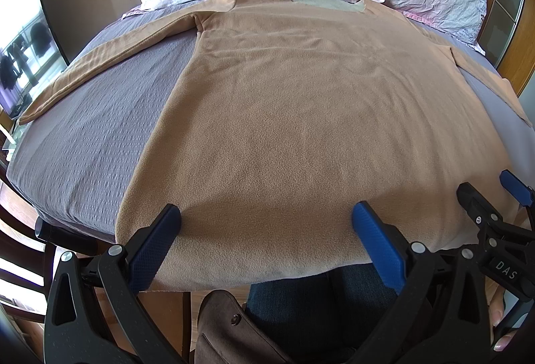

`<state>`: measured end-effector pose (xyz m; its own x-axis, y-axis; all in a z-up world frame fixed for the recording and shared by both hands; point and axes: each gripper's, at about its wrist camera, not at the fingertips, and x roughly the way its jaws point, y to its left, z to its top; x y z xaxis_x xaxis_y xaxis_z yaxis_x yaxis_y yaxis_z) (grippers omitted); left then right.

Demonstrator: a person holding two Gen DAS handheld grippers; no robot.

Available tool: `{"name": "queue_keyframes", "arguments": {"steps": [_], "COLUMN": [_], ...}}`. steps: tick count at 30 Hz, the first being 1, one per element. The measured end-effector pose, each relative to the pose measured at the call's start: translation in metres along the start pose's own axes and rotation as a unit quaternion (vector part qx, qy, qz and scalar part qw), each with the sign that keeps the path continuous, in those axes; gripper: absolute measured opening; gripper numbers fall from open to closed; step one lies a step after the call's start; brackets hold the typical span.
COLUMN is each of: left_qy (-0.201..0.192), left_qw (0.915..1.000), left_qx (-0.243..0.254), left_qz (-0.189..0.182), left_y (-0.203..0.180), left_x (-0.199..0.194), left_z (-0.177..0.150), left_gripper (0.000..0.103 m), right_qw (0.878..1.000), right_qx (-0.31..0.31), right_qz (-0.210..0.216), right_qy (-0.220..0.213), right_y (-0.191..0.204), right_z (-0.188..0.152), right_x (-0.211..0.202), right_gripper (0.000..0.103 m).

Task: Fold small clothes

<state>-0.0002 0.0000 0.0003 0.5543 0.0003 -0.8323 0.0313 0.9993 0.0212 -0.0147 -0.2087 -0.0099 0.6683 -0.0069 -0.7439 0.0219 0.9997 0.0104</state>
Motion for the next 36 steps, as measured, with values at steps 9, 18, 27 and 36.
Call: {"name": "queue_keyframes", "arguments": {"steps": [9, 18, 27, 36], "left_qy": [0.0, -0.001, -0.001, -0.002], "left_qw": [1.0, 1.0, 1.0, 1.0], "left_qx": [0.0, 0.0, 0.0, 0.006], "left_qz": [0.0, 0.0, 0.0, -0.001], "left_y": [0.0, 0.0, 0.0, -0.0003], "left_x": [0.0, -0.0001, -0.0001, 0.0007], "left_z": [0.0, 0.0, 0.0, 0.001], "left_gripper": [0.102, 0.102, 0.102, 0.102], "right_qw": [1.0, 1.0, 1.0, 1.0], "right_qx": [0.0, 0.0, 0.0, -0.013], "right_qz": [0.0, 0.0, 0.0, 0.011], "right_qy": [0.0, 0.0, 0.0, -0.008], "right_y": [-0.0001, 0.0003, 0.0002, 0.0005], "right_z": [-0.0001, 0.0, 0.0004, 0.0004], "right_x": [-0.0001, -0.0001, 0.0001, 0.0002], "right_gripper": [0.101, 0.101, 0.101, 0.101]}}
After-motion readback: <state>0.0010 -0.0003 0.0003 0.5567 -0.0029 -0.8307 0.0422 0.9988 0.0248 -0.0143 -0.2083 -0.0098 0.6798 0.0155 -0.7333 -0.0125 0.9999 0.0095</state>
